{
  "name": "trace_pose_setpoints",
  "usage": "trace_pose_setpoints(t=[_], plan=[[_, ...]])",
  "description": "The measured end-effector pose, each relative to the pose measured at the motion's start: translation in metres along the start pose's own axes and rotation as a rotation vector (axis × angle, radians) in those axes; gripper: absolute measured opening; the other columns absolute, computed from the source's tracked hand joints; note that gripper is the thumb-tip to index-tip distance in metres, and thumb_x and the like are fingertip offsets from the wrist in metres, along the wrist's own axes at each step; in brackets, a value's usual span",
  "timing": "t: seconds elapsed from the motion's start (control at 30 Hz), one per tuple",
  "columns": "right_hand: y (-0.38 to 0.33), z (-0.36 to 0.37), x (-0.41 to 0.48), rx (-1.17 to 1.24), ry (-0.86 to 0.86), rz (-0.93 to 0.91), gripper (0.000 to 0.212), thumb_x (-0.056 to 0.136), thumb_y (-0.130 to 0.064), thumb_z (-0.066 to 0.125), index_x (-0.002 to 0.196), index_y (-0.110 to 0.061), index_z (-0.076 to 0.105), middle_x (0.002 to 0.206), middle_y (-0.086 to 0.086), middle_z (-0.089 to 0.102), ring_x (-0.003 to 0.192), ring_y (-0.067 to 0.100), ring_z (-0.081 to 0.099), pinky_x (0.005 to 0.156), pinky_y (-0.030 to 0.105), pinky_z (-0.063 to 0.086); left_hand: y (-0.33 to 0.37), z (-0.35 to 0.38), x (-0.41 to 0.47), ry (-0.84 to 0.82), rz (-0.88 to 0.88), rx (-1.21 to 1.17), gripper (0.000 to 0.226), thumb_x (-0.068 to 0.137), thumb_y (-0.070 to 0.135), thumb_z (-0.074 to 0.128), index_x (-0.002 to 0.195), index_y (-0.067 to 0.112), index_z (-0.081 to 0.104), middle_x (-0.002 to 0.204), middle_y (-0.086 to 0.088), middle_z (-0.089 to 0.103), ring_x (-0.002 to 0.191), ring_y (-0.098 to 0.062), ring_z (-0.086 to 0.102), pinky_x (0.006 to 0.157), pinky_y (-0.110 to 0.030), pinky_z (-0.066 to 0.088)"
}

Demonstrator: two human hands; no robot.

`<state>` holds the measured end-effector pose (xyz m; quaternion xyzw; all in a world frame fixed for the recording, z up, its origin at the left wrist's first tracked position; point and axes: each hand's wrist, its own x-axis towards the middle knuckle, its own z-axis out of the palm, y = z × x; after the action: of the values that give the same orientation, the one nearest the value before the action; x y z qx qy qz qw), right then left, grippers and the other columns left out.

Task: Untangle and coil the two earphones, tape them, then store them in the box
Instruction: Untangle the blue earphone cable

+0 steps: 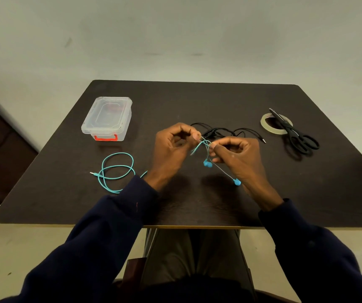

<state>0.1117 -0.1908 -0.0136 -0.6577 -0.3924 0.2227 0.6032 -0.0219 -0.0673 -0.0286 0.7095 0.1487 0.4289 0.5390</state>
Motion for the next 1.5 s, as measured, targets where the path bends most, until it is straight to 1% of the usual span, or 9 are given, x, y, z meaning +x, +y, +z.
trace_pose_setpoints(t=[0.13, 0.3, 0.47, 0.53, 0.67, 0.87, 1.1, 1.23, 1.5], plan=[[-0.001, 0.001, 0.002, 0.112, 0.020, 0.108, 0.005, 0.091, -0.007, 0.071, 0.089, -0.006, 0.076, 0.084, 0.012, 0.077, 0.080, 0.026, 0.074, 0.078, 0.037, 0.062, -0.006, -0.002, 0.001, -0.115, -0.345, -0.481, 0.009, 0.097, 0.010, 0.060, 0.102, 0.003, 0.065, 0.098, -0.010, 0.068, 0.089, -0.019, 0.063, 0.081, -0.027, 0.055], [-0.007, 0.003, 0.006, 0.079, 0.012, 0.080, 0.013, 0.090, -0.003, 0.067, 0.081, -0.008, 0.074, 0.080, 0.015, 0.076, 0.076, 0.026, 0.074, 0.074, 0.033, 0.063, -0.001, -0.001, 0.008, -0.185, -0.424, -0.631, 0.022, 0.097, 0.001, 0.056, 0.117, 0.005, 0.064, 0.090, -0.004, 0.068, 0.086, -0.014, 0.065, 0.085, -0.028, 0.056], [-0.010, 0.000, 0.011, 0.114, -0.047, 0.173, 0.012, 0.091, 0.003, 0.063, 0.082, 0.005, 0.071, 0.084, 0.021, 0.075, 0.082, 0.032, 0.073, 0.085, 0.050, 0.062, 0.011, -0.014, 0.016, -0.257, -0.576, -1.093, 0.025, 0.093, 0.005, 0.050, 0.114, 0.004, 0.063, 0.090, -0.006, 0.058, 0.094, -0.020, 0.058, 0.090, -0.032, 0.042], [-0.008, -0.003, 0.012, 0.097, -0.072, 0.186, 0.012, 0.091, 0.002, 0.064, 0.081, 0.004, 0.071, 0.085, 0.019, 0.076, 0.085, 0.031, 0.075, 0.086, 0.054, 0.061, 0.014, -0.019, 0.018, -0.300, -0.558, -0.888, 0.020, 0.091, 0.009, 0.060, 0.109, 0.005, 0.067, 0.089, -0.005, 0.060, 0.084, -0.017, 0.059, 0.081, -0.026, 0.046], [0.000, -0.005, 0.009, -0.143, -0.101, 0.089, 0.008, 0.085, -0.007, 0.072, 0.079, -0.004, 0.074, 0.082, 0.012, 0.076, 0.081, 0.031, 0.075, 0.082, 0.056, 0.061, 0.023, -0.022, 0.028, -0.357, -0.407, 0.040, 0.014, 0.089, 0.011, 0.074, 0.101, 0.002, 0.075, 0.088, -0.009, 0.074, 0.065, -0.012, 0.059, 0.057, -0.017, 0.049], [0.001, 0.002, 0.006, -0.221, -0.071, 0.066, 0.011, 0.084, -0.010, 0.071, 0.075, -0.012, 0.075, 0.077, 0.006, 0.075, 0.078, 0.030, 0.073, 0.077, 0.047, 0.061, 0.037, -0.017, 0.033, -0.396, -0.164, 0.643, 0.002, 0.082, 0.021, 0.083, 0.084, 0.020, 0.082, 0.077, 0.011, 0.076, 0.073, 0.004, 0.069, 0.068, -0.012, 0.050], [-0.004, -0.006, 0.005, 0.015, -0.071, 0.251, 0.015, 0.089, -0.002, 0.065, 0.077, -0.004, 0.073, 0.080, 0.013, 0.072, 0.074, 0.017, 0.063, 0.065, 0.028, 0.050, 0.031, -0.006, 0.015, -0.151, -0.122, 0.370, 0.006, 0.090, 0.013, 0.075, 0.085, 0.010, 0.077, 0.073, 0.003, 0.075, 0.057, -0.007, 0.068, 0.058, -0.021, 0.054], [-0.005, -0.005, 0.002, 0.144, -0.099, 0.312, 0.012, 0.090, -0.001, 0.062, 0.083, 0.004, 0.071, 0.078, 0.014, 0.070, 0.074, 0.021, 0.065, 0.065, 0.031, 0.054, 0.022, 0.002, 0.007, -0.017, -0.061, 0.334, 0.004, 0.089, 0.011, 0.075, 0.085, 0.010, 0.077, 0.073, 0.005, 0.073, 0.055, -0.003, 0.065, 0.055, -0.018, 0.052], [-0.018, -0.008, 0.002, 0.466, -0.136, 0.447, 0.012, 0.093, -0.005, 0.056, 0.085, -0.002, 0.065, 0.081, 0.014, 0.065, 0.070, 0.022, 0.066, 0.065, 0.033, 0.058, 0.017, 0.004, 0.000, -0.023, 0.112, 0.372, 0.004, 0.090, 0.006, 0.073, 0.088, 0.008, 0.076, 0.078, 0.004, 0.072, 0.064, -0.007, 0.067, 0.061, -0.019, 0.054]])
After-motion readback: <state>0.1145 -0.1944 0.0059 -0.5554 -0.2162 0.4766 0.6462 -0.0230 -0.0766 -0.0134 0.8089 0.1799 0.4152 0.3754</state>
